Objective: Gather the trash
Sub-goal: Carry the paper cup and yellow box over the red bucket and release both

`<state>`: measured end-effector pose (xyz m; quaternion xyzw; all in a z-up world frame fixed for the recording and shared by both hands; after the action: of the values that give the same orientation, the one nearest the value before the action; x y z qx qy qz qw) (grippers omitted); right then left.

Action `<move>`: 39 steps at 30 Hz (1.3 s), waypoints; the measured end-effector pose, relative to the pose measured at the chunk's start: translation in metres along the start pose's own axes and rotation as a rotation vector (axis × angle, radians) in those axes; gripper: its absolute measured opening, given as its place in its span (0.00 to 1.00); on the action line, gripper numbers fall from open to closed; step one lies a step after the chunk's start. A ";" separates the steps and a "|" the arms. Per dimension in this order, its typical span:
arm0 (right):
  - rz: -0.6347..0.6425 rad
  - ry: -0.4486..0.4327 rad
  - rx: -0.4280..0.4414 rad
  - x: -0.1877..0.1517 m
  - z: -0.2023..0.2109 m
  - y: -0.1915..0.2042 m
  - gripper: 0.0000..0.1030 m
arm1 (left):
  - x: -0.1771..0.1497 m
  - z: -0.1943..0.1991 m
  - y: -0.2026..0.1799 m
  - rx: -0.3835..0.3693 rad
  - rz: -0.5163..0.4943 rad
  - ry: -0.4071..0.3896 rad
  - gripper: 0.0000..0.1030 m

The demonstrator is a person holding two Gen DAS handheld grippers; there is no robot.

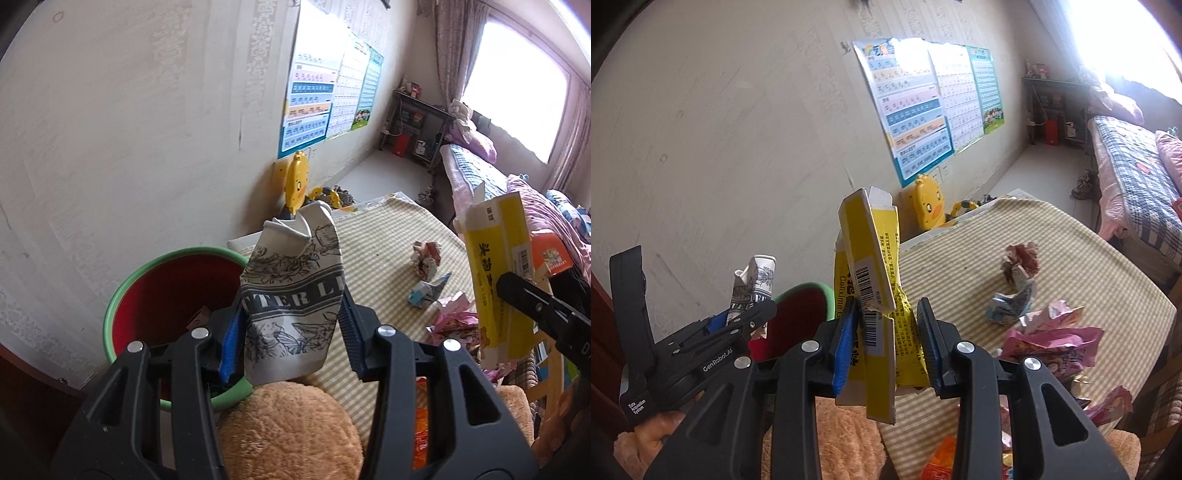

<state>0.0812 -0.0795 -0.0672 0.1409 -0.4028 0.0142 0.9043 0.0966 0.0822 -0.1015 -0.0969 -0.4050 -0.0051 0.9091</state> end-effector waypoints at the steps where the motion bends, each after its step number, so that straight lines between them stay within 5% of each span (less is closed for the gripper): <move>1: 0.004 0.008 0.004 -0.001 -0.003 0.003 0.31 | -0.001 -0.001 0.005 0.006 0.007 0.002 0.43; 19: 0.046 0.180 0.123 -0.023 -0.069 0.060 0.32 | -0.011 -0.011 0.089 0.155 0.103 0.035 0.43; 39: 0.075 0.281 0.215 -0.027 -0.140 0.118 0.32 | -0.040 -0.041 0.136 0.189 0.190 0.138 0.43</move>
<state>0.1483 0.0730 -0.1470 0.2183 -0.2736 0.1105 0.9302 0.1117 0.2051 -0.1816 -0.0483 -0.3293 0.1123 0.9363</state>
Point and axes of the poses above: each gripper's, at about its wrist camera, not at the fingertips, and z roughly against the way its jaws point, y to its left, x to its top, the point moved 9 cm from there along -z, roughly the way its jaws point, and after that the axes turned 3 degrees about -x, right-handed, at the moved point
